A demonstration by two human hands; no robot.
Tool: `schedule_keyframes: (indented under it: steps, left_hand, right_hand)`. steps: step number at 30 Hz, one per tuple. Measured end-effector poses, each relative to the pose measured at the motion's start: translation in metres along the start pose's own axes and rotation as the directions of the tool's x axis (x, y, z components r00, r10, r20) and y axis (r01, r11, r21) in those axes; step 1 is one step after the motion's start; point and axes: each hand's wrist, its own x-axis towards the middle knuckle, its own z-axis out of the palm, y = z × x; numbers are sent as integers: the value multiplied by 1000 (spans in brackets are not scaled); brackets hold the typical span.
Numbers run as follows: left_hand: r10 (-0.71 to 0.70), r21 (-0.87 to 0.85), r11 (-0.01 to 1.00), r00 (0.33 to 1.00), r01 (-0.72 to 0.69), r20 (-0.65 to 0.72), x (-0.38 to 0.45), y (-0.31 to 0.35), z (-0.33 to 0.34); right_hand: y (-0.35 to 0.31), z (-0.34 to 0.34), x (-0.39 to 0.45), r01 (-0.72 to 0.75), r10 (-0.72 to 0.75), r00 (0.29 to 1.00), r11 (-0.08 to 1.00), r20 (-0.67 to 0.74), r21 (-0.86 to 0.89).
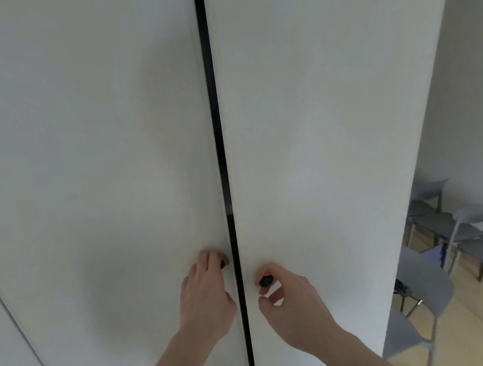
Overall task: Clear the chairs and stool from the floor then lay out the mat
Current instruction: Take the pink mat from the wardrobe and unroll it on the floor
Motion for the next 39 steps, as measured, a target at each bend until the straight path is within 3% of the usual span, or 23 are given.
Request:
schedule_keyframes:
  steps: [13, 21, 32, 39]
  left_hand:
    - [133, -15, 991, 989, -132, 61, 0, -13, -8]
    - [165, -47, 985, 985, -163, 42, 6, -22, -4]
    - [232, -8, 973, 972, -232, 31, 8, -27, 3]
    - [255, 7, 967, 967, -255, -2, 7, -28, 12]
  right_hand:
    - [-16, -25, -120, -185, 180, 939, 983, -292, 11]
    - [-11, -51, -164, -335, 288, 782, 942, -553, 18]
    - [23, -98, -225, -386, 227, 618, 921, -753, -40]
    - [59, -126, -247, -616, 265, 414, 786, -871, -54]
